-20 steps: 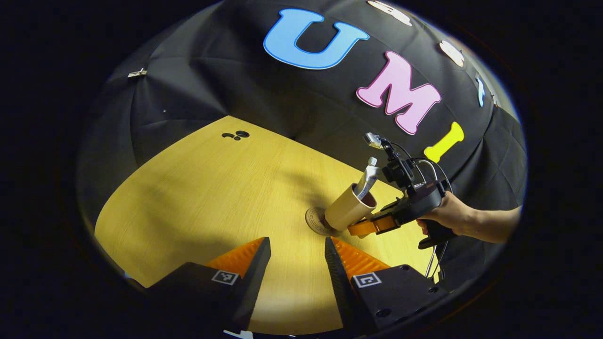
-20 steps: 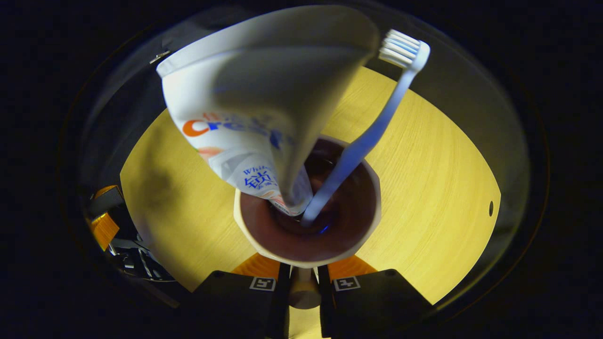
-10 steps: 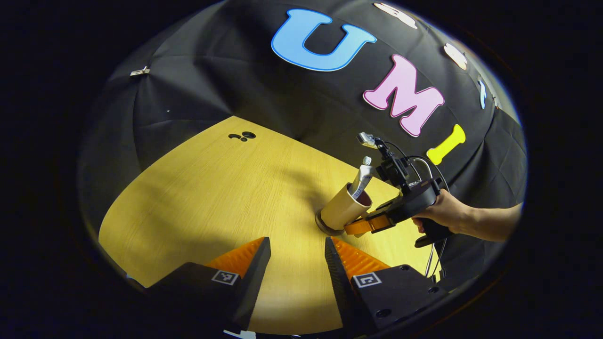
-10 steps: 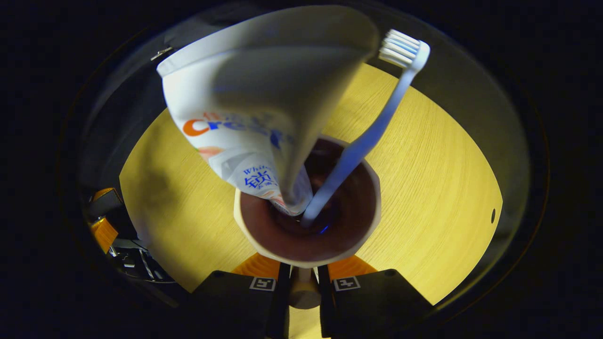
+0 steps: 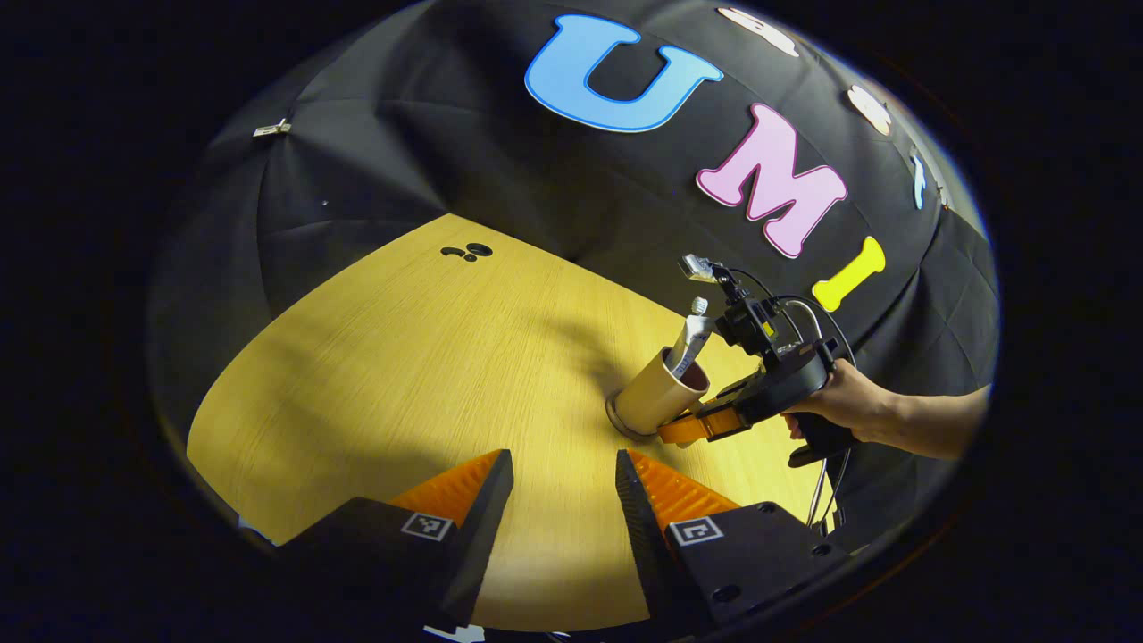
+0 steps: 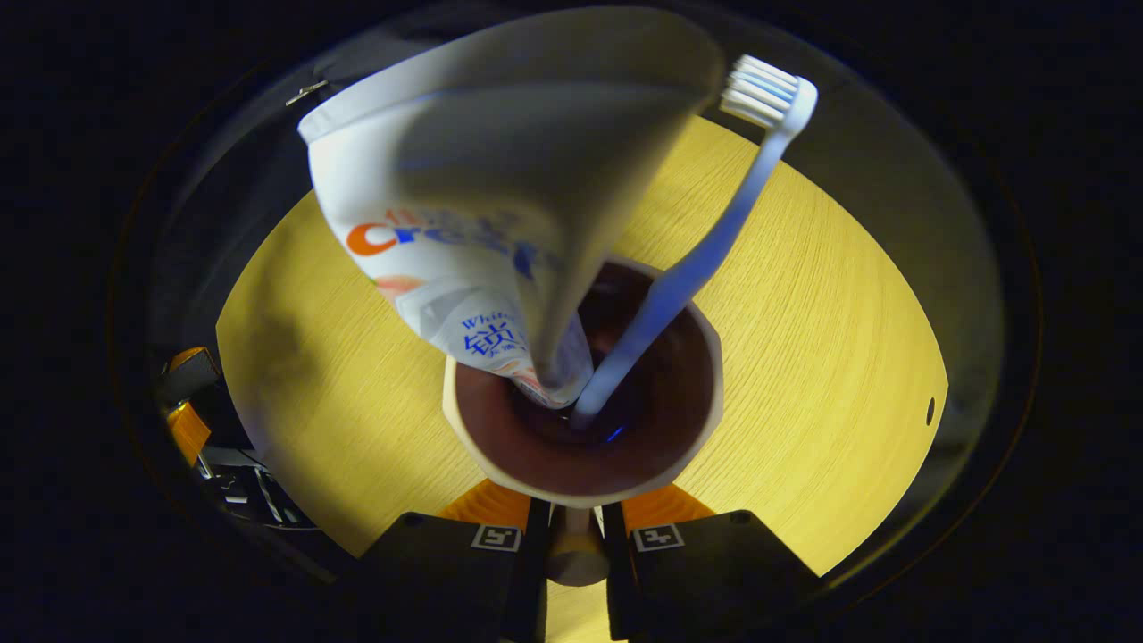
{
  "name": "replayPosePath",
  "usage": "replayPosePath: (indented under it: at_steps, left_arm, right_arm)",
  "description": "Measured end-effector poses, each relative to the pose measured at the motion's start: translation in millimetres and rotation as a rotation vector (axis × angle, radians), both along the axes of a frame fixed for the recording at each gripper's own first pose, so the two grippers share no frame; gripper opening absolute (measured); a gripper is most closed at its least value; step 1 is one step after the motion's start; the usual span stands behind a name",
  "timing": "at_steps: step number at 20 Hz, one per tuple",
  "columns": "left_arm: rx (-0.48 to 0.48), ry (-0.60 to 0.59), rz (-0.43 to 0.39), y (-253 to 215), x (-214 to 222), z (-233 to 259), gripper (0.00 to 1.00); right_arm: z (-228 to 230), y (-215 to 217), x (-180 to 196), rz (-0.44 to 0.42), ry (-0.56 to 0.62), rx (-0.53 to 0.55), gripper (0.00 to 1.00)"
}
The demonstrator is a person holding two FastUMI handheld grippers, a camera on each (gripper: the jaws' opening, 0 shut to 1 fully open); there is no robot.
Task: Put the toothbrush and toothpaste on the desktop into the cup, then pick up the cup and place it on the coaster on the desktop.
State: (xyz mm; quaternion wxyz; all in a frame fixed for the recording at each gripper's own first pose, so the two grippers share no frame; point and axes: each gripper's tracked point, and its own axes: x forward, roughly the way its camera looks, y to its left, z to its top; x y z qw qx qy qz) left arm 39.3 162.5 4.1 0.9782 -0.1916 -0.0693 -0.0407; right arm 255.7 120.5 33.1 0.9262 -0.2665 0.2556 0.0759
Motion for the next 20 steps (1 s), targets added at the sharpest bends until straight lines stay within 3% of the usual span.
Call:
replayPosePath:
  at_steps: [12,15,18,19,20]
  left_arm:
    - [0.034,-0.015,-0.004,-19,-1,9,0.74]
    - [0.045,-0.019,-0.008,-28,-2,11,0.73]
    - [0.059,-0.024,-0.014,-38,-2,14,0.74]
    - [0.065,-0.026,-0.018,-43,-2,16,0.74]
    - [0.073,-0.03,-0.022,-48,-2,19,0.74]
  right_arm:
    - [16,2,-16,0.028,-0.039,0.088,0.31]
    - [31,3,-30,0.058,-0.077,0.125,0.37]
    - [57,3,-55,0.092,-0.145,0.196,0.33]
    - [67,2,-64,0.1,-0.171,0.219,0.43]
    - [75,0,-73,0.108,-0.197,0.238,0.41]
